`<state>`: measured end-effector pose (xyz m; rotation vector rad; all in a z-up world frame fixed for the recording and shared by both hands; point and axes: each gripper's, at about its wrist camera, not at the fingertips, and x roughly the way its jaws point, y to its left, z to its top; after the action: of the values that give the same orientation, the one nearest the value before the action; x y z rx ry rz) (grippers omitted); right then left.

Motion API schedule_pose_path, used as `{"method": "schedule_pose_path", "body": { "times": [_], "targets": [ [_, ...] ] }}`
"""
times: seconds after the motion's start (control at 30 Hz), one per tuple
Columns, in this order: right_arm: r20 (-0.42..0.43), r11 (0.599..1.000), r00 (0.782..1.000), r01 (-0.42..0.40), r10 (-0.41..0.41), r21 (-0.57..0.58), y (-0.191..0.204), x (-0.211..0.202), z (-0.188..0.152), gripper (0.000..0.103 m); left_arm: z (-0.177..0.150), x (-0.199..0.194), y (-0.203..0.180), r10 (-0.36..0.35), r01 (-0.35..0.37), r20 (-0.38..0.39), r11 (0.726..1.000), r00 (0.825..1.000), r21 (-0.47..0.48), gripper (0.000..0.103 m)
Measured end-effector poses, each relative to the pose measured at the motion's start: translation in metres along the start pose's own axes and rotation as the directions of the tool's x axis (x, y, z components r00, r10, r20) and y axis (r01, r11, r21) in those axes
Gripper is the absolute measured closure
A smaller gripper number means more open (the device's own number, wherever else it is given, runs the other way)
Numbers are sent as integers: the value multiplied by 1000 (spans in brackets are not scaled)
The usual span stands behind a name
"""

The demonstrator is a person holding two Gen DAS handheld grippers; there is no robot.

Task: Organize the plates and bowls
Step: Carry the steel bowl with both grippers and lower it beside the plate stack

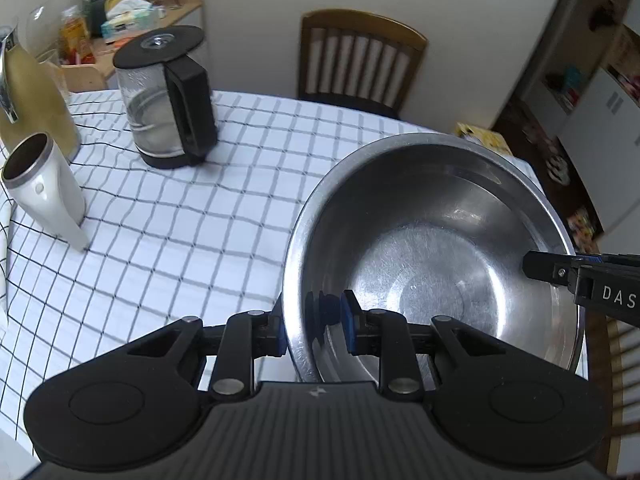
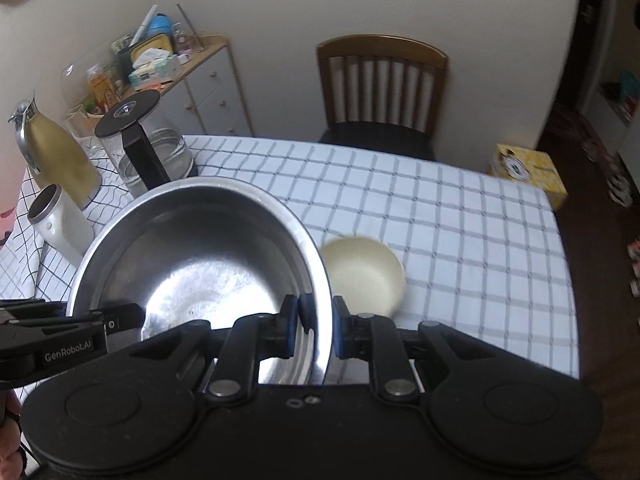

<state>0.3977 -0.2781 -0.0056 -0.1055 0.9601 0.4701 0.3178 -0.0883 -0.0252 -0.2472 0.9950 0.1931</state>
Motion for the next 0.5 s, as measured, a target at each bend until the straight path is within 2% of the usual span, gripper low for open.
{"method": "schedule_pose_path", "body": {
  "times": [0.23, 0.5],
  "targets": [
    [-13, 996, 999, 47, -46, 76, -3, -43, -56, 86, -46, -25, -17, -54, 56, -26, 995, 998, 82, 79],
    [-25, 984, 996, 93, -90, 155, -16, -80, -119, 86, -97, -41, -46, -104, 115, -68, 977, 992, 179, 79]
  ]
}}
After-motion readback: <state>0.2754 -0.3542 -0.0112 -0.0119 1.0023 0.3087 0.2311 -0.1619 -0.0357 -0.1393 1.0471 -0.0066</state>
